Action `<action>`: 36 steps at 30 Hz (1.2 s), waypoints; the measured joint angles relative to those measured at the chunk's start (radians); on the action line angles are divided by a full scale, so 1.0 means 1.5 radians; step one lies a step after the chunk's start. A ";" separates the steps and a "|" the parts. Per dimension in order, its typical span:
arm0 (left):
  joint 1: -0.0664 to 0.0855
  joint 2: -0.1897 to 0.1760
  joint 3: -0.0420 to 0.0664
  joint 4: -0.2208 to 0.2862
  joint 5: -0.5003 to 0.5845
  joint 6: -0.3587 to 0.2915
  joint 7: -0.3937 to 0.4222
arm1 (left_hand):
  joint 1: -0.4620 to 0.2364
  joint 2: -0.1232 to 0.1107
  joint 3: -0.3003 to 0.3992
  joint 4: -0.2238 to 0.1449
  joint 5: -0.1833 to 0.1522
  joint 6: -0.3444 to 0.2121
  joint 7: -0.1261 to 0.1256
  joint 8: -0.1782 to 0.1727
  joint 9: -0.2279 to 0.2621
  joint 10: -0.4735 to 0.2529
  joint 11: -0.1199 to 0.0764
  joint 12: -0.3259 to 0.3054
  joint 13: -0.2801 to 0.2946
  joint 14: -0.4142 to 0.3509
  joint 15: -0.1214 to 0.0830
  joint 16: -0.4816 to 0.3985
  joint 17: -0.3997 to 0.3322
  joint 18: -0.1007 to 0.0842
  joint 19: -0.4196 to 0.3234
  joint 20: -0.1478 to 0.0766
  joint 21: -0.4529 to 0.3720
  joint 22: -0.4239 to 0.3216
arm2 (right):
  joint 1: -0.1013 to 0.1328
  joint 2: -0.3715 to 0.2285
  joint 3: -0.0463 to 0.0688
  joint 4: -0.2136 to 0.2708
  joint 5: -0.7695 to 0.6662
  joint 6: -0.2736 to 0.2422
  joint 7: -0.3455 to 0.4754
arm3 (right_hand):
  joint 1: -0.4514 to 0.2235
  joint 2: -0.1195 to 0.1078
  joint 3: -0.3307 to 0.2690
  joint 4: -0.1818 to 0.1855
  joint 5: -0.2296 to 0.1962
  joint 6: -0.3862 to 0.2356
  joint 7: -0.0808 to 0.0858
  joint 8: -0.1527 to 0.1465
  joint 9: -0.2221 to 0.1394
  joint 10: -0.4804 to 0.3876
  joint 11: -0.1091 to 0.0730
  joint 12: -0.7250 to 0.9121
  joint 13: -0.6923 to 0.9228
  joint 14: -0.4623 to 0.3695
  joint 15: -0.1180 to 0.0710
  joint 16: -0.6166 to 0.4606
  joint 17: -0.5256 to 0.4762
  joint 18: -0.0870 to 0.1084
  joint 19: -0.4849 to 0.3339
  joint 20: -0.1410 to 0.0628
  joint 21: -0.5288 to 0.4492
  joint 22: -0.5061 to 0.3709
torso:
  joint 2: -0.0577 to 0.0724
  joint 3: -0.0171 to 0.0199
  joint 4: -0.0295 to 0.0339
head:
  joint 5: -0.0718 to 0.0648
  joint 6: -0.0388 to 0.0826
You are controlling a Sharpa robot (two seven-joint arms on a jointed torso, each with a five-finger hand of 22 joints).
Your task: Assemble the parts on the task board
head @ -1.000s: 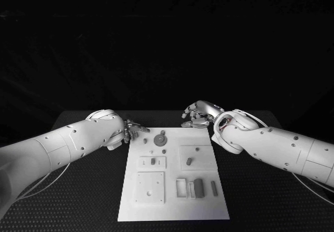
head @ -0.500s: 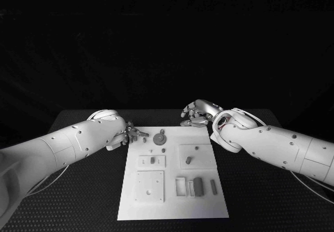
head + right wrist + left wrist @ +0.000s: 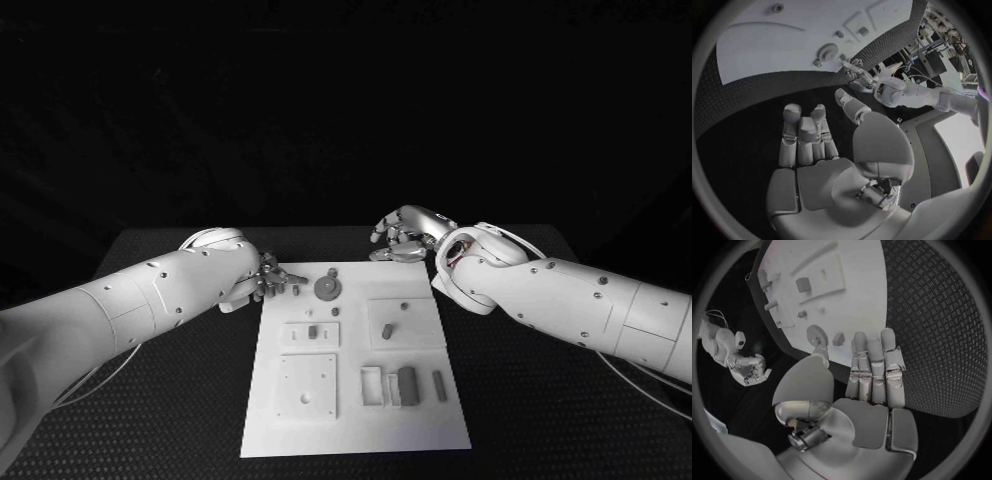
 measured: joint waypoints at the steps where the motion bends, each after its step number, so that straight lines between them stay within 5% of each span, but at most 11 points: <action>1: 0.000 0.002 0.000 -0.001 0.000 0.000 0.000 | 0.000 0.000 -0.001 -0.001 0.000 0.000 0.000 0.000 0.000 0.000 0.000 0.000 0.000 0.000 0.000 0.000 0.000 0.000 0.000 0.000 0.000 0.000 | 0.000 0.000 0.000 0.000 0.000 0.000 0.000 | 0.000 0.000 0.000 0.000 0.000 0.000 0.000 0.000 0.000 0.000 0.000 0.000 0.000 0.000 0.000 0.000 0.000 0.000 0.000 0.000 0.000 0.000 | 0.000 0.0000 0.0000 | 0.000 0.000; 7: -0.002 0.008 -0.002 -0.008 0.003 0.004 0.001 | 0.011 0.011 -0.004 0.000 0.003 0.000 0.000 0.001 -0.003 0.002 -0.002 0.000 0.000 0.000 0.000 0.002 -0.001 0.000 0.003 0.003 0.000 0.001 | 0.000 0.000 0.000 0.000 -0.001 0.000 0.000 | 0.000 0.000 0.000 0.000 0.000 0.000 0.000 0.000 0.000 0.000 0.000 0.000 0.000 0.000 0.000 0.000 0.000 0.000 0.000 0.000 0.000 0.000 | 0.000 0.0000 -0.0001 | -0.002 0.002; 18: -0.005 0.014 -0.003 -0.017 0.013 0.008 0.004 | 0.046 0.019 -0.018 -0.002 0.127 0.000 0.000 0.006 -0.019 0.002 -0.002 0.000 0.000 0.000 0.000 0.002 -0.007 0.000 0.003 0.003 -0.008 0.006 | 0.000 0.001 0.000 0.000 -0.001 0.000 0.000 | 0.000 0.000 0.000 0.000 0.000 0.000 0.000 0.000 -0.001 0.000 0.000 0.000 -0.001 0.000 0.000 0.000 -0.001 0.000 -0.001 0.001 0.000 0.000 | 0.001 0.0004 0.0001 | -0.005 -0.001; 25: -0.005 0.017 -0.003 -0.020 0.015 0.008 0.006 | 0.059 0.026 -0.025 -0.003 0.173 0.000 -0.001 0.010 -0.023 0.002 -0.002 0.000 0.001 0.000 0.000 0.004 -0.008 -0.001 0.005 0.000 -0.010 0.010 | 0.000 0.002 0.000 -0.001 -0.001 0.000 0.000 | 0.000 0.000 0.000 0.000 0.000 0.000 0.000 0.000 -0.001 0.000 0.000 0.002 -0.001 0.000 0.000 0.000 -0.001 0.000 -0.001 0.001 0.000 0.000 | 0.000 0.0006 0.0008 | -0.005 -0.004; 36: -0.006 0.022 -0.003 -0.024 0.019 0.007 0.013 | 0.116 0.028 -0.039 -0.003 0.181 0.001 -0.001 0.016 -0.028 0.002 -0.002 0.000 0.001 0.000 0.000 0.004 -0.010 -0.001 0.005 0.000 -0.016 0.015 | 0.000 0.003 0.000 -0.002 -0.001 0.000 -0.001 | 0.000 0.000 0.000 0.000 0.000 0.001 -0.001 0.000 -0.001 0.000 0.000 0.002 0.000 0.000 0.000 0.000 -0.001 0.000 -0.001 0.001 0.000 0.000 | 0.000 0.0008 0.0004 | -0.002 -0.004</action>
